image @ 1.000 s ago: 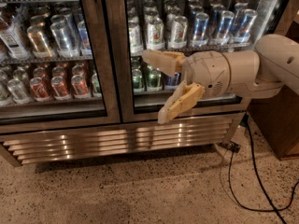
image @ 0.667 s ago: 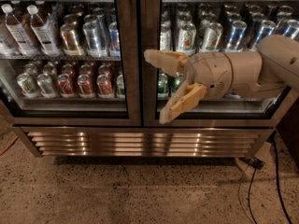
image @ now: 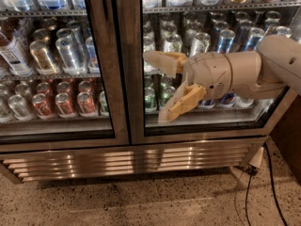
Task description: Open left fridge door
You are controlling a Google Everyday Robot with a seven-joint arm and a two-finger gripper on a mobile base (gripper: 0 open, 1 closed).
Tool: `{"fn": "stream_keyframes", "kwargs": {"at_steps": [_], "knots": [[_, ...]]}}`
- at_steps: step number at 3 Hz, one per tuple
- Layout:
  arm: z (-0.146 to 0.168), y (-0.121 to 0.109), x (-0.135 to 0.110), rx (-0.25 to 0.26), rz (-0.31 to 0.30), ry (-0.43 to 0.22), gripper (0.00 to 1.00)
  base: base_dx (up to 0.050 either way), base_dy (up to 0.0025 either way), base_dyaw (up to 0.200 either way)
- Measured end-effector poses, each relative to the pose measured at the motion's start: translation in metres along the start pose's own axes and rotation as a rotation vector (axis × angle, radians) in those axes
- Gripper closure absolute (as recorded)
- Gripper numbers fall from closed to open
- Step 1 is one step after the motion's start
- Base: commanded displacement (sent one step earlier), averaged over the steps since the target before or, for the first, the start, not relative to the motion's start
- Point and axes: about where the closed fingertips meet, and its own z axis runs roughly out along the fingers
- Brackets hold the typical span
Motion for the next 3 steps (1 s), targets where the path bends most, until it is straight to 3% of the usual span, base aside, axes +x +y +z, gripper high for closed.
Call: {"fn": "stream_keyframes", "kwargs": {"at_steps": [1,2,3], "knots": [[0.0000,0.0000,0.0000,0.000,0.000,0.000,0.00,0.030,0.00235,0.159],[0.0007,0.0000,-0.0004,0.001,0.000,0.001,0.00,0.049,0.00007,-0.002],[0.0007,0.0000,-0.0004,0.001,0.000,0.001,0.00,0.000,0.00000,0.000]]}}
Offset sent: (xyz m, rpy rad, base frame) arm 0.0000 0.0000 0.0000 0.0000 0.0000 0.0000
